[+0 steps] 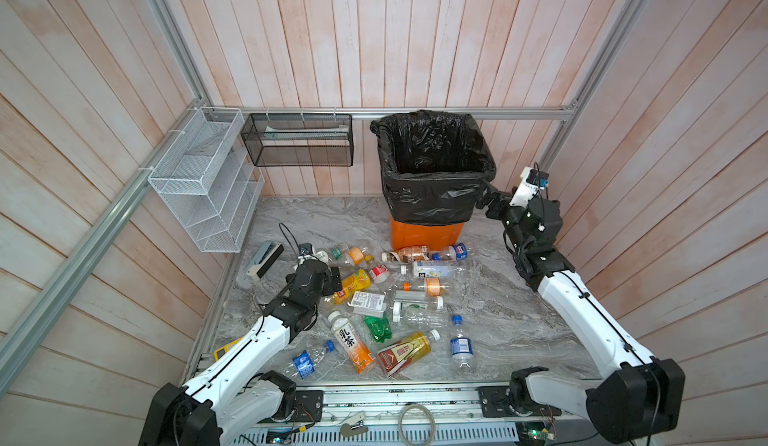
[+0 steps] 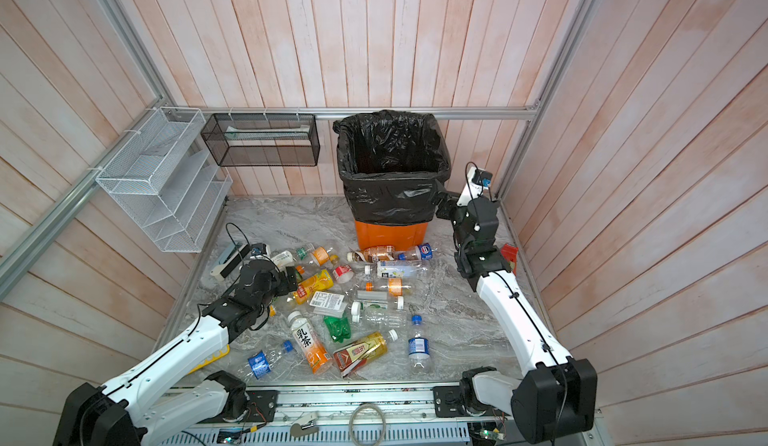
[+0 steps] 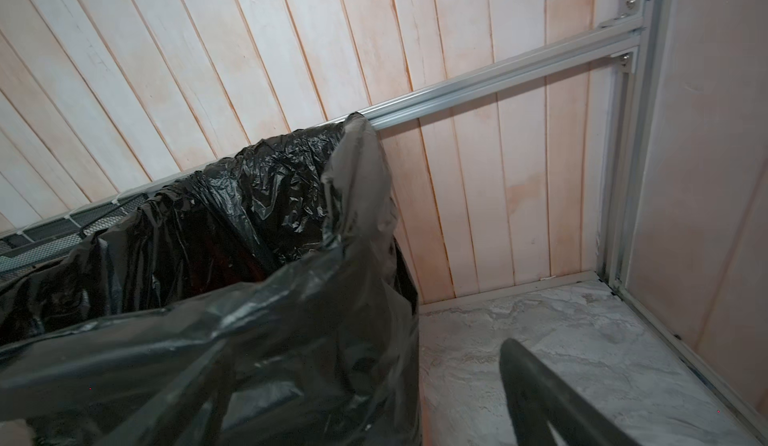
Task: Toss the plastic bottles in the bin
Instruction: 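Lower the right gripper onto the blue-cap clear bottle and close it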
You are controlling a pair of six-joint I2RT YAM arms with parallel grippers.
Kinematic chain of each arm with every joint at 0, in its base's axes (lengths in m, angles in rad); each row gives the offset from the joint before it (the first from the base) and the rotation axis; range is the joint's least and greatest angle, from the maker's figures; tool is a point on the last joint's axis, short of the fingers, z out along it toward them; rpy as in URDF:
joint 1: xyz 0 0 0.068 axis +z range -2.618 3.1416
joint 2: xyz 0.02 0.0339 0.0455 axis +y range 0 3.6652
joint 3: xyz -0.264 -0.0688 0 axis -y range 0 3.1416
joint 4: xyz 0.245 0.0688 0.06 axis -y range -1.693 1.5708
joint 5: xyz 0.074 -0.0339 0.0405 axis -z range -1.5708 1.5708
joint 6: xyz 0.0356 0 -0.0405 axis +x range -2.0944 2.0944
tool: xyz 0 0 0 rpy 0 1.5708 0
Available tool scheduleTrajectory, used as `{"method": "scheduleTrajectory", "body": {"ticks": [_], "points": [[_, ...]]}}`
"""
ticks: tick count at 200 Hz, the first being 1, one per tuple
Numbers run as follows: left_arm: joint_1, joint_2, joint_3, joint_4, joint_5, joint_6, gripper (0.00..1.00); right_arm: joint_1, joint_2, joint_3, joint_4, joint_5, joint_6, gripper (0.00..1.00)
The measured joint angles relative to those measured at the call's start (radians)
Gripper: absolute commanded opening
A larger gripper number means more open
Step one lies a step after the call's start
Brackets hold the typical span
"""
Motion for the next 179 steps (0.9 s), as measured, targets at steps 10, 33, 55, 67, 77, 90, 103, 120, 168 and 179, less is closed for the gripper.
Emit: {"method": "scheduleTrajectory", "body": {"ticks": [10,33,55,67,77,90,103,120,168,179], "points": [[-0.001,0.011,0.001,0.003,0.033,0.011,0.96,-0.011,-0.014,-0.042,-0.003,0.002,0.015,0.99],[-0.026,0.021,0.002,0.005,0.076,0.037,0.96,-0.027,-0.032,-0.140,-0.023,0.002,0.054,0.99],[-0.062,0.029,0.005,0.006,0.089,0.049,0.96,-0.028,-0.053,-0.220,-0.065,0.002,0.087,0.99],[-0.072,0.033,0.006,0.011,0.095,0.049,0.96,-0.028,-0.076,-0.261,-0.089,0.002,0.106,0.99],[-0.076,0.034,0.006,0.013,0.097,0.048,0.97,-0.028,-0.096,-0.289,-0.111,0.002,0.121,0.99],[-0.078,0.034,0.006,0.020,0.096,0.048,0.97,-0.029,-0.116,-0.312,-0.153,0.001,0.142,0.98],[-0.080,0.034,0.006,0.026,0.096,0.043,0.97,-0.027,-0.129,-0.326,-0.201,0.001,0.158,0.97],[-0.084,0.034,0.006,0.037,0.096,0.040,0.98,-0.014,-0.150,-0.351,-0.272,0.002,0.177,0.97],[-0.092,0.032,0.006,0.059,0.096,0.032,1.00,0.111,-0.282,-0.468,-0.475,0.006,0.276,0.96],[-0.093,0.031,0.006,0.063,0.095,0.029,1.00,0.143,-0.325,-0.488,-0.517,0.010,0.307,0.94]]}}
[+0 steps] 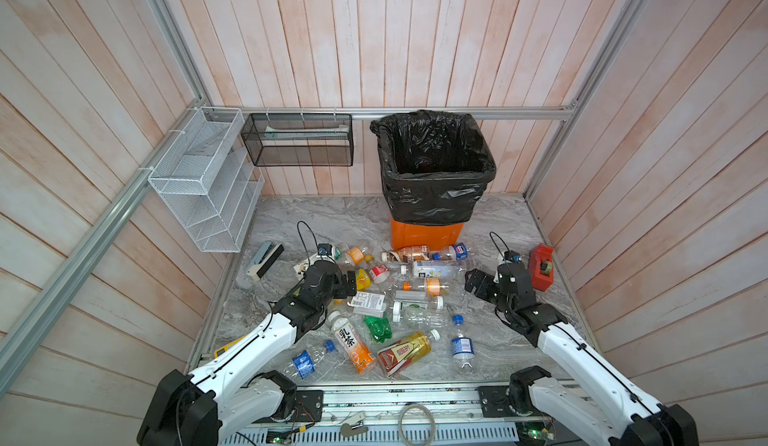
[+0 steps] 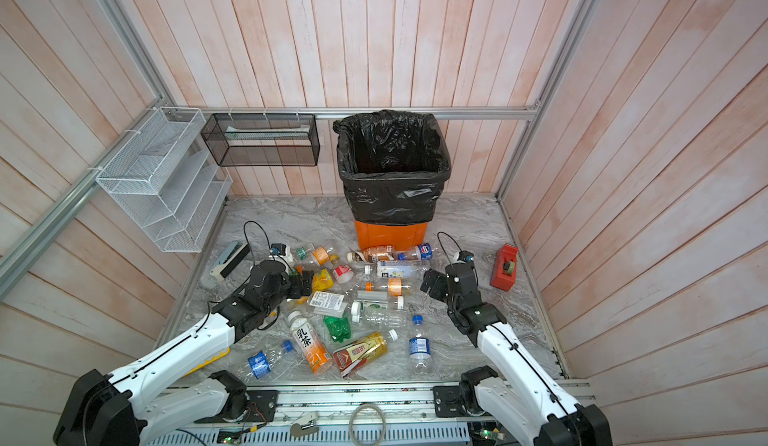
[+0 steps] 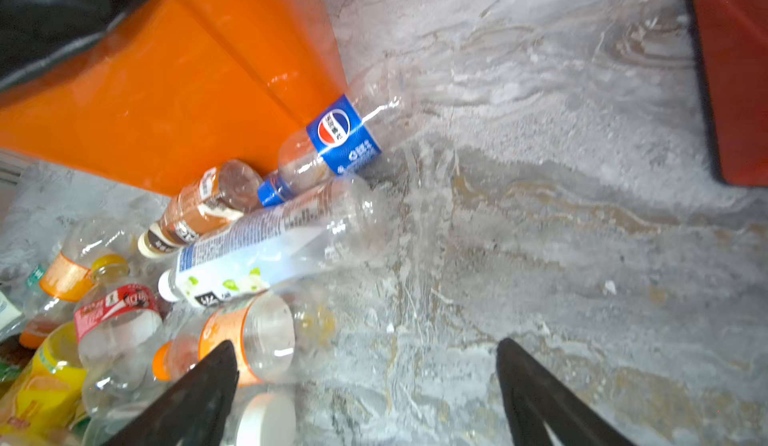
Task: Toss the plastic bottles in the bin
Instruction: 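Lower the right gripper onto the blue-cap clear bottle and close it, then lift the blue-cap bottle with the right gripper over the bin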
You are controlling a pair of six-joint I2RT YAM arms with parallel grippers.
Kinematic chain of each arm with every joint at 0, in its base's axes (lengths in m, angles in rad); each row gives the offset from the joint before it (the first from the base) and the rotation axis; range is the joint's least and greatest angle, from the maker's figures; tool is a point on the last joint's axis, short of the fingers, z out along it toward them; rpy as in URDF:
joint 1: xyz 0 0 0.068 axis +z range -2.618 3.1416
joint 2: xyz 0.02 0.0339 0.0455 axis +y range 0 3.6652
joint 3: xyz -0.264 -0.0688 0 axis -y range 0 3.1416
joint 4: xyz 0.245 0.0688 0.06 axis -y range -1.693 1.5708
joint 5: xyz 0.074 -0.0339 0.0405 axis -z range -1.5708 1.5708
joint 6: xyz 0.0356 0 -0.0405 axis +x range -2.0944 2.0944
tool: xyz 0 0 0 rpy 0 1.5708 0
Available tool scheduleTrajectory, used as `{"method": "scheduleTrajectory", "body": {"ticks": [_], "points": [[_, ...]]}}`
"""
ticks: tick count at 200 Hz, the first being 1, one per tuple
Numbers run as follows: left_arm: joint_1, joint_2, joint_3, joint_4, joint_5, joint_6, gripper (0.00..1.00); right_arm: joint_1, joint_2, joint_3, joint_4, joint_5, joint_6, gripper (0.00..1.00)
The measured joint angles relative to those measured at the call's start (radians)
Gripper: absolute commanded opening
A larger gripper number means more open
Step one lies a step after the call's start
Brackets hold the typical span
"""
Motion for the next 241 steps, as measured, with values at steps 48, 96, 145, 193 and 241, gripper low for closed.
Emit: {"method": "scheduleTrajectory", "body": {"ticks": [48,96,145,193,241], "points": [[-0.003,-0.032,-0.002,0.014,-0.011,-0.008,1.00,0.153,-0.178,-0.063,-0.167,0.018,0.120,0.90],[-0.003,-0.075,-0.026,0.034,-0.034,-0.019,1.00,0.274,-0.277,-0.145,-0.274,0.018,0.209,0.83],[-0.003,-0.078,-0.027,0.043,-0.048,-0.031,1.00,0.408,-0.268,-0.155,-0.322,0.039,0.278,0.80],[-0.003,-0.080,-0.028,0.049,-0.049,-0.034,1.00,0.523,-0.220,-0.178,-0.341,0.070,0.341,0.73],[-0.003,-0.090,-0.033,0.049,-0.051,-0.035,1.00,0.567,-0.195,-0.206,-0.338,0.089,0.383,0.58]]}}
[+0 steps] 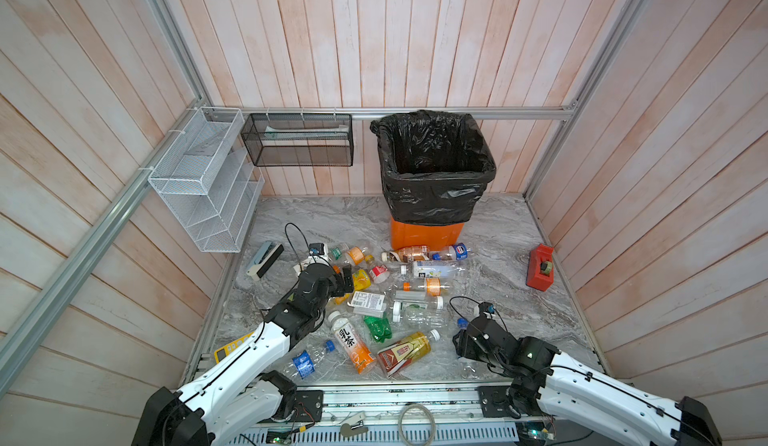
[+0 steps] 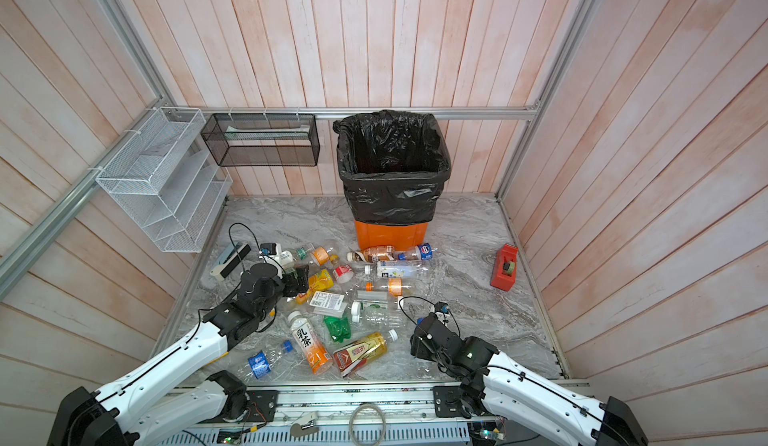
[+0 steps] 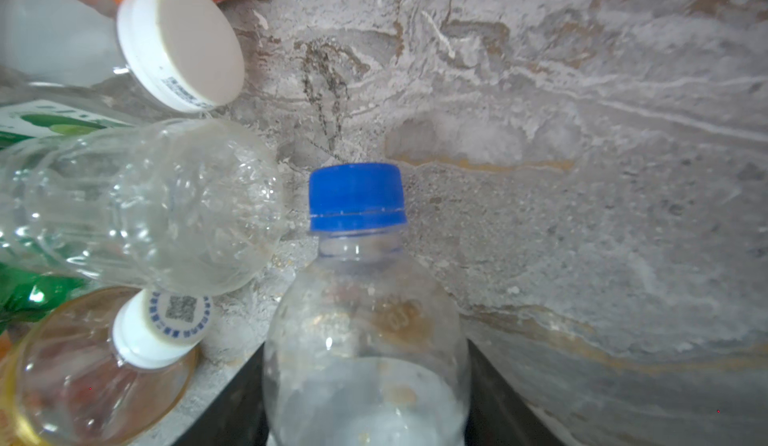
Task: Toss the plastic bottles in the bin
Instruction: 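Lift the blue-cap bottle with the right gripper over the bin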
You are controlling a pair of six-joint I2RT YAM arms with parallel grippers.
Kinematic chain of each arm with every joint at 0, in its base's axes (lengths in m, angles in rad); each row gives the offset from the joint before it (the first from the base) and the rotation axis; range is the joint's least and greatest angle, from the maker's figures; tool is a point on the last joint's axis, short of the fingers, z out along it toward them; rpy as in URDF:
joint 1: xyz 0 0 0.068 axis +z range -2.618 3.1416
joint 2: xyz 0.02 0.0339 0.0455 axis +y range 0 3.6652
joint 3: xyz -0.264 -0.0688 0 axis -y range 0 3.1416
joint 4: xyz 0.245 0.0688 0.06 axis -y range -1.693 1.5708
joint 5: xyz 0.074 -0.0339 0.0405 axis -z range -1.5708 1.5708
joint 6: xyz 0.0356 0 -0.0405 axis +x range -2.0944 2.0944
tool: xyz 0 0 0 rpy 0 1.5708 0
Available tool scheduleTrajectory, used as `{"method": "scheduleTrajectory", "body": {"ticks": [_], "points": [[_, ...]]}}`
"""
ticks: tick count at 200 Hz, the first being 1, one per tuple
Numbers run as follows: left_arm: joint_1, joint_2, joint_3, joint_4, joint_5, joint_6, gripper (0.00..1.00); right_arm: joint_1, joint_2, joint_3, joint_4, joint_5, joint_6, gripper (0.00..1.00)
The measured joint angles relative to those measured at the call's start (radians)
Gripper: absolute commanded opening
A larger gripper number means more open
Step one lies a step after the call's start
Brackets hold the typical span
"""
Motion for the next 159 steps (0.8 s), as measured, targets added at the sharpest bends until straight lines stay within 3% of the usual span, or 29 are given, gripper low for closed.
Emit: {"method": "scheduleTrajectory", "body": {"ticks": [38,91,125,159], "points": [[0.000,-0.004,-0.002,0.000,0.000,-0.004,1.00,0.003,0.012,0.000,0.014,0.034,0.027,0.48],[0.000,-0.024,-0.013,0.000,0.000,-0.012,1.00,0.002,0.022,0.052,-0.011,0.170,0.014,0.51],[0.000,-0.026,-0.014,0.000,0.000,-0.014,1.00,-0.077,0.026,0.197,0.058,0.274,-0.122,0.51],[0.000,-0.039,-0.019,0.000,0.000,-0.015,1.00,-0.212,0.037,0.365,0.217,0.343,-0.373,0.51]]}}
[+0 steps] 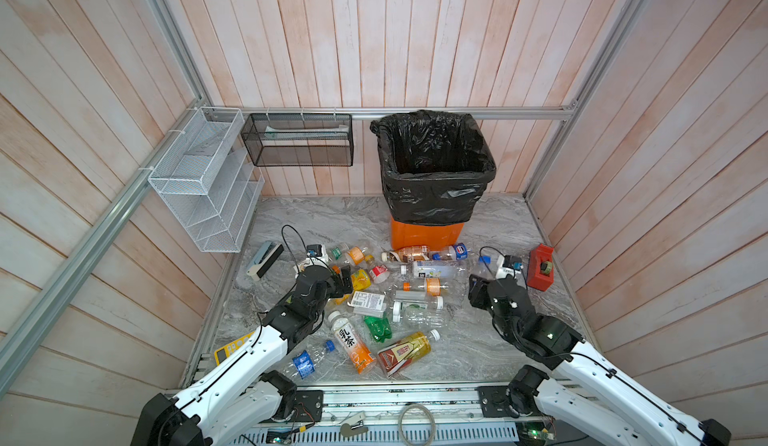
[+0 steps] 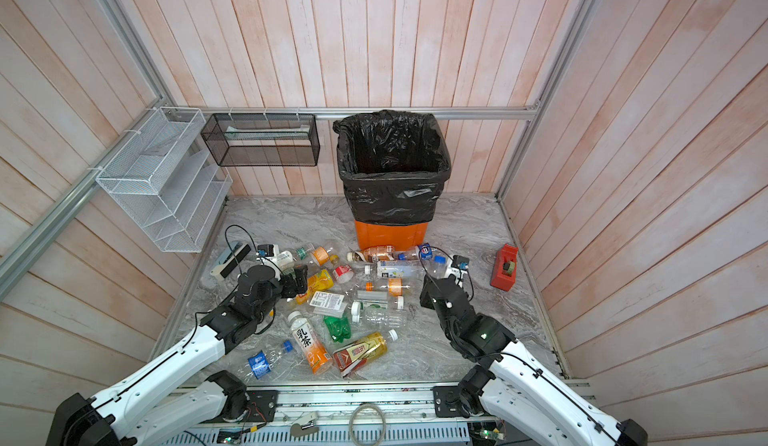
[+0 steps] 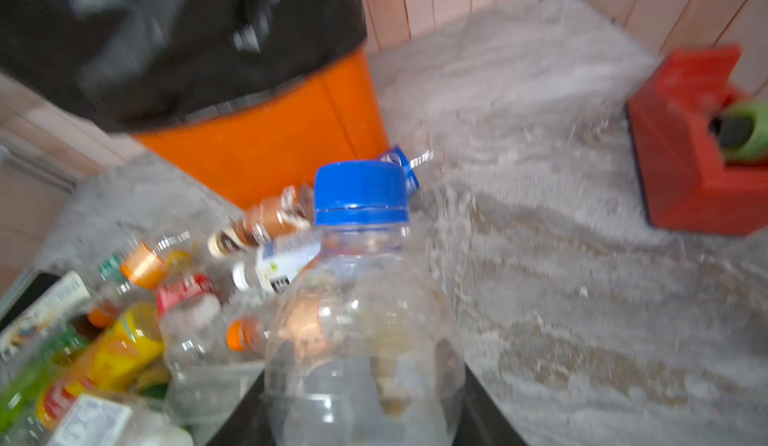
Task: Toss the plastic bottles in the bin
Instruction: 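Lift the blue-cap bottle with the right gripper over the bin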
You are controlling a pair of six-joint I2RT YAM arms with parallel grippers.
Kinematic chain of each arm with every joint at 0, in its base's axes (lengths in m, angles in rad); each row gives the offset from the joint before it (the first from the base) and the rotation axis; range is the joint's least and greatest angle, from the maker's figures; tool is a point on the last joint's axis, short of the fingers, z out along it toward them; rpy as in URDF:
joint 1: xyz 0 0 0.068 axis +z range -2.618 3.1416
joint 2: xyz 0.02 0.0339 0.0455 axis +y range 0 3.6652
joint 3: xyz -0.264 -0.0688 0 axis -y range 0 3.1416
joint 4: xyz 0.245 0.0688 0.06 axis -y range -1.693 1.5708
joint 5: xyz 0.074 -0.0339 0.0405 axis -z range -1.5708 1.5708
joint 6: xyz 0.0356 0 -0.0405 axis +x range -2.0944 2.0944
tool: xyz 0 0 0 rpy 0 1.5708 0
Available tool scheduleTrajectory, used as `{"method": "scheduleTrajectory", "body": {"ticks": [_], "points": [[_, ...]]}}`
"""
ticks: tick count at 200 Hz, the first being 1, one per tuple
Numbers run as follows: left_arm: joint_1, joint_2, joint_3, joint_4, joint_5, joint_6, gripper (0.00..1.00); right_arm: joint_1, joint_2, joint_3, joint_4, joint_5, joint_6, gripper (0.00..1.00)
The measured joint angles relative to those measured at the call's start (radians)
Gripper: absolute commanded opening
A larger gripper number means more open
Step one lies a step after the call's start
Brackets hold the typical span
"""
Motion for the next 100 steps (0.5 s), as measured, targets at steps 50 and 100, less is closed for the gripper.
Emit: {"method": "scheduleTrajectory", "body": {"ticks": [50,100], "points": [[0.000,-0.008,-0.016,-0.002,0.000,-0.010,1.00,-0.116,0.066,0.254,0.395,0.004,-0.391,0.51],[0.000,-0.003,-0.016,-0.002,0.000,-0.011,1.00,-0.170,0.341,0.572,0.723,-0.143,-0.589,0.53]]}}
